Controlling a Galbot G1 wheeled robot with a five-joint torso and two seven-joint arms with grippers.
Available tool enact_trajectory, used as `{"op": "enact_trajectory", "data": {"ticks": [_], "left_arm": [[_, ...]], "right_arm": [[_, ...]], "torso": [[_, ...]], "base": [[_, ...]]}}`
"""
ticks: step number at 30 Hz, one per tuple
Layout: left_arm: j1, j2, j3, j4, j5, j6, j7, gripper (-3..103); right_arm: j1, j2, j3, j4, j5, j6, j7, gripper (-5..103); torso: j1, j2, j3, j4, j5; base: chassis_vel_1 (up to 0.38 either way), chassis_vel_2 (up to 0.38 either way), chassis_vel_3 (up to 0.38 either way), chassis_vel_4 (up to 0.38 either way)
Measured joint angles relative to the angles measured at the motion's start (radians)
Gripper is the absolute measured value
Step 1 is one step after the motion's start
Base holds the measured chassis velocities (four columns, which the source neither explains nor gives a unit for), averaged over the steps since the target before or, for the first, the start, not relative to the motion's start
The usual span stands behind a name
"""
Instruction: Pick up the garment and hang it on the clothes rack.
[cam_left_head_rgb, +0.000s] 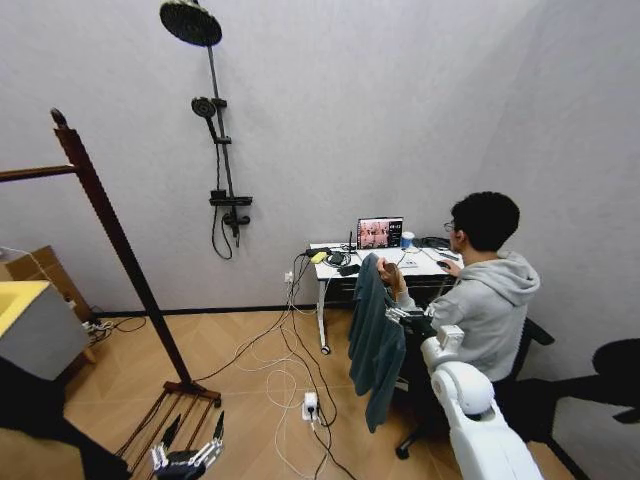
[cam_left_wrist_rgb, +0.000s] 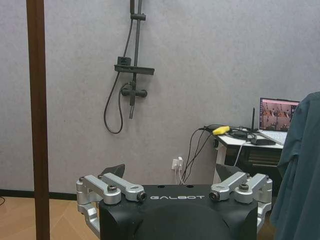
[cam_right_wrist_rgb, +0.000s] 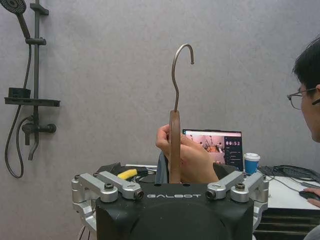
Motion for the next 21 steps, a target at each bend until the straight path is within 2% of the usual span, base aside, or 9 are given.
{"op": "enact_trajectory", "data": {"ticks": [7, 9, 13, 14, 15, 18, 20, 21], "left_arm": [[0.0, 0.0, 0.0, 0.0, 0.0, 0.0, 0.0, 100], [0.0, 0.0, 0.0, 0.0, 0.0, 0.0, 0.0, 100], [0.0, 0.0, 0.0, 0.0, 0.0, 0.0, 0.0, 100], [0.0, 0.0, 0.0, 0.0, 0.0, 0.0, 0.0, 100], [0.0, 0.0, 0.0, 0.0, 0.0, 0.0, 0.0, 100], [0.0, 0.0, 0.0, 0.0, 0.0, 0.0, 0.0, 100], [0.0, 0.0, 0.0, 0.0, 0.0, 0.0, 0.0, 100], [0.0, 0.0, 0.0, 0.0, 0.0, 0.0, 0.0, 100]], "right_arm": [[0.097, -0.012, -0.011, -0.088, -0.024, -0.012, -0.02, 101], [0.124, -0.022, -0.012, -0.118, -0.029, -0.007, -0.037, 97], [0.188, -0.046, -0.017, -0.193, -0.037, 0.016, -0.095, 77], [0.188, -0.046, -0.017, -0.193, -0.037, 0.016, -0.095, 77], [0.202, -0.05, -0.021, -0.208, -0.037, 0.021, -0.106, 71], [0.22, -0.051, -0.027, -0.226, -0.043, 0.026, -0.124, 65], [0.23, -0.049, -0.039, -0.235, -0.045, 0.025, -0.132, 54], [0.23, -0.049, -0.039, -0.235, -0.045, 0.025, -0.132, 54]], "torso": [[0.0, 0.0, 0.0, 0.0, 0.0001], [0.0, 0.0, 0.0, 0.0001, -0.0001], [0.0, 0.0, 0.0, -0.0001, -0.0001], [0.0, 0.0, 0.0, -0.0001, -0.0001], [0.0, 0.0, 0.0, -0.0001, -0.0001], [0.0, 0.0, 0.0, 0.0, 0.0], [0.0, 0.0, 0.0, 0.0, 0.0], [0.0, 0.0, 0.0, 0.0, 0.0]], "base": [[0.0, 0.0, 0.0, 0.0], [0.0, 0.0, 0.0, 0.0], [0.0, 0.0, 0.0, 0.0], [0.0, 0.0, 0.0, 0.0], [0.0, 0.0, 0.0, 0.0], [0.0, 0.0, 0.0, 0.0], [0.0, 0.0, 0.0, 0.0], [0.0, 0.0, 0.0, 0.0]]}}
